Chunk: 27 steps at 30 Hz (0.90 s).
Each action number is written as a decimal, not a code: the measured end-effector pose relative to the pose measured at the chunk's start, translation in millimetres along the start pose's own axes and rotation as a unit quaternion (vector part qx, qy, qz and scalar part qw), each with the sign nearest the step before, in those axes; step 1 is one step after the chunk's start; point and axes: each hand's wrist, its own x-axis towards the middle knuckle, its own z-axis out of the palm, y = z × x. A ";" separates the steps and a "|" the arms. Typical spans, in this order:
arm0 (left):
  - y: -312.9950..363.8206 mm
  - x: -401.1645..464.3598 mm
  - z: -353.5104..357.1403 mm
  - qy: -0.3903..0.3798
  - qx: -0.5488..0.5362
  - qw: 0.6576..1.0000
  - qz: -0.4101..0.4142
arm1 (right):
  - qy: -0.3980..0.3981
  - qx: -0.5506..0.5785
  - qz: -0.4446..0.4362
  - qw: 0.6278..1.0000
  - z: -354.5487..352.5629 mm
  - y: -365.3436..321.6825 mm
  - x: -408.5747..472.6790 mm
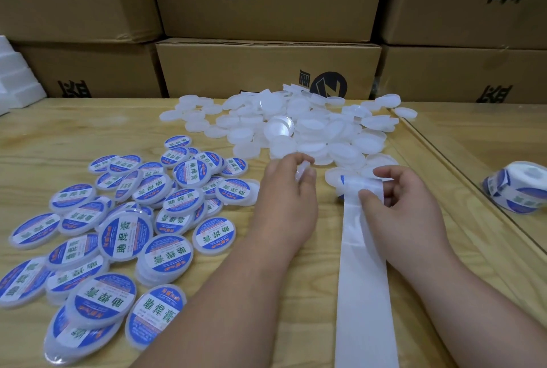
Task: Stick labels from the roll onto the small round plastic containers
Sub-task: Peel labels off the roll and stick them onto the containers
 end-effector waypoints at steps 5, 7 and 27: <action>3.5 -3.3 1.5 -0.029 -0.131 0.990 -0.033 | 0.004 0.024 -0.042 0.999 0.0 0.5 -0.9; 3.9 -2.1 0.9 -0.050 -0.161 0.985 -0.049 | 0.006 0.034 -0.052 0.998 -0.4 1.3 -0.3; 0.7 4.8 -7.4 -0.027 -0.251 0.965 -0.067 | -0.109 0.151 -0.046 0.981 6.2 -5.0 -5.5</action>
